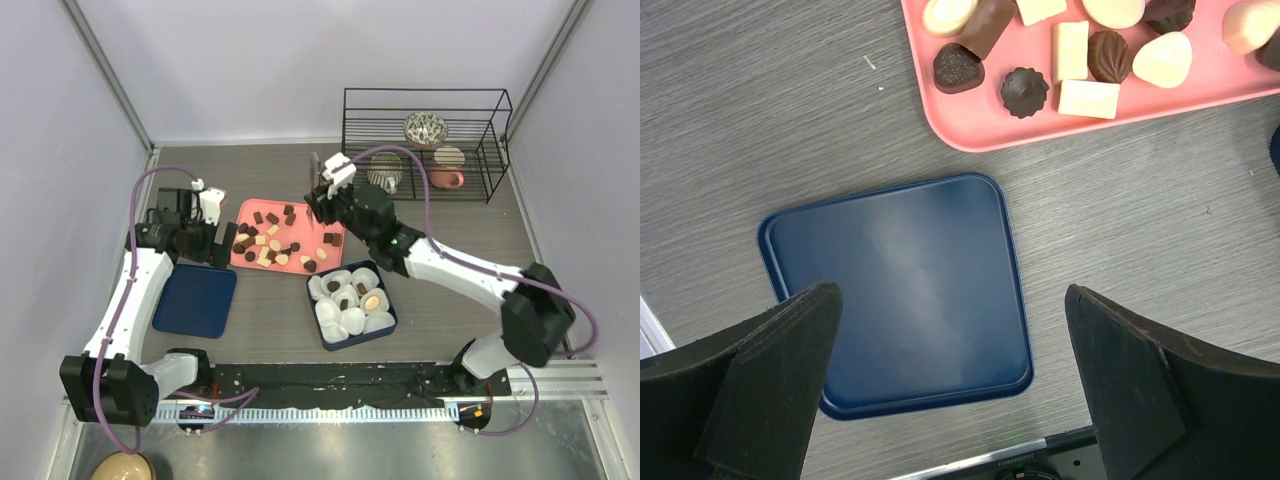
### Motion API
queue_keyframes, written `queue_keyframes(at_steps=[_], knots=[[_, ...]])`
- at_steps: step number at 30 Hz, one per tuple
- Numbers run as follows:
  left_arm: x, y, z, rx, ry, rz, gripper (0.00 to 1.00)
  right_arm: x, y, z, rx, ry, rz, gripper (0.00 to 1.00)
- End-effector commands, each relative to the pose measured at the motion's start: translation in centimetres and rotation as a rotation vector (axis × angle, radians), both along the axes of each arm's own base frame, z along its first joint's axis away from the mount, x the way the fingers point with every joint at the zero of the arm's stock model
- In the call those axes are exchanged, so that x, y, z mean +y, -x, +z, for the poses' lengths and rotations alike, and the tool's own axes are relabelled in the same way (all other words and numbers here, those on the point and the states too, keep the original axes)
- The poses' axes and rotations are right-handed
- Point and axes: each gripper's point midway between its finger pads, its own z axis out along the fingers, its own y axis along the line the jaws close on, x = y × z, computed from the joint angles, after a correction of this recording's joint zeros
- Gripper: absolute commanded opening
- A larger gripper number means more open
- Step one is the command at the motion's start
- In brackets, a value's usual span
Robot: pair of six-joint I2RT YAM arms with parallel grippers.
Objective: Pack the chocolate
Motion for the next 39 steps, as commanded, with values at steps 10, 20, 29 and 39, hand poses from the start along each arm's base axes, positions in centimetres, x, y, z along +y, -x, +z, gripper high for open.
queue_keyframes(at_steps=[10, 20, 29, 39], knots=[[0.5, -1.1, 0.2, -0.028, -0.026, 0.002, 1.0, 7.5, -11.5, -0.9, -0.062, -0.118, 0.019, 0.48], [0.9, -0.7, 0.0, -0.035, -0.052, 0.002, 1.0, 7.8, -12.9, -6.3, 0.008, -0.081, -0.035, 0.51], [0.9, -0.6, 0.4, -0.044, -0.052, 0.001, 1.0, 6.4, -12.4, -9.7, 0.053, -0.034, -0.075, 0.49], [1.0, -0.2, 0.7, -0.046, -0.056, 0.002, 1.0, 4.9, -11.5, -10.5, 0.073, -0.009, -0.103, 0.38]])
